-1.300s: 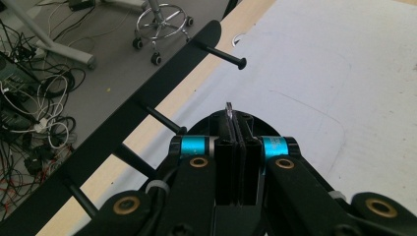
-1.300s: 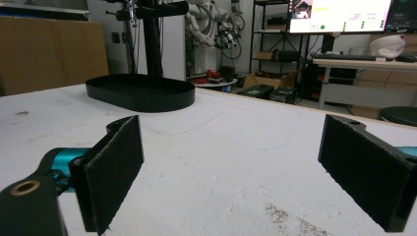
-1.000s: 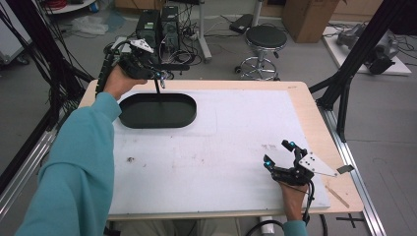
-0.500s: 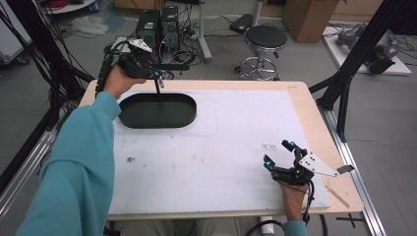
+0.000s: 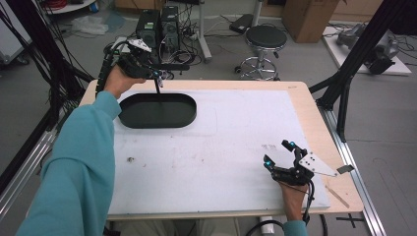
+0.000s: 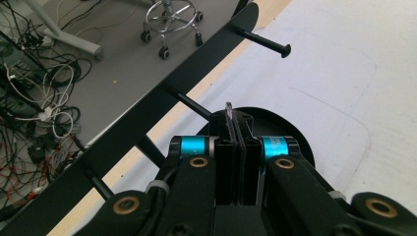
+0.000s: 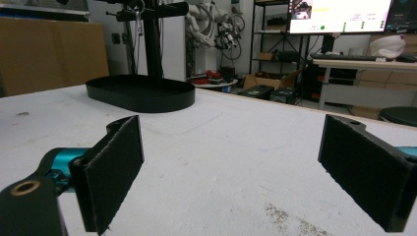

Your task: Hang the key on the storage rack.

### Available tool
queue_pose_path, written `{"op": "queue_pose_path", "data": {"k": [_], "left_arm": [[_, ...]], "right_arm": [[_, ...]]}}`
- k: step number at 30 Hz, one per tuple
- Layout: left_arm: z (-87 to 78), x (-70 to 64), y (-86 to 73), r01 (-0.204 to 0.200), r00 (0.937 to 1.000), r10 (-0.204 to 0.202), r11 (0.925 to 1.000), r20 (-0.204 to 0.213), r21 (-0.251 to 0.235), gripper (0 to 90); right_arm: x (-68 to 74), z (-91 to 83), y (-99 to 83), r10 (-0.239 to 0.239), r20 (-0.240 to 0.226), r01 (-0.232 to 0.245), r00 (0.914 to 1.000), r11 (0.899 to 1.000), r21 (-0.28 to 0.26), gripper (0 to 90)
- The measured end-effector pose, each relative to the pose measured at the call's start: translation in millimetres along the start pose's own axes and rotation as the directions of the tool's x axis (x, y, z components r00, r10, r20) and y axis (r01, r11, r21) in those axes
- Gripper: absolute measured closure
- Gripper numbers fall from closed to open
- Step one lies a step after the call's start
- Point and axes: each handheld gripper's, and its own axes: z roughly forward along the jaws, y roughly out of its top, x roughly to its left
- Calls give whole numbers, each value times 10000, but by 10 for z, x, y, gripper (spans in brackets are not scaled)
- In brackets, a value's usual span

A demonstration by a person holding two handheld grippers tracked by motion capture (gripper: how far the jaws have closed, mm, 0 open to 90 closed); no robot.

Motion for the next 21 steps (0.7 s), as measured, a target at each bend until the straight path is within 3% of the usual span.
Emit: {"op": "queue_pose_path", "data": {"k": [21], "left_arm": [[58,44,-7,96,9993,-99,9999,-374,-80,882]], "right_arm": [[6,-3,-1,59,-25,-59,10000,10000,55,92]]}}
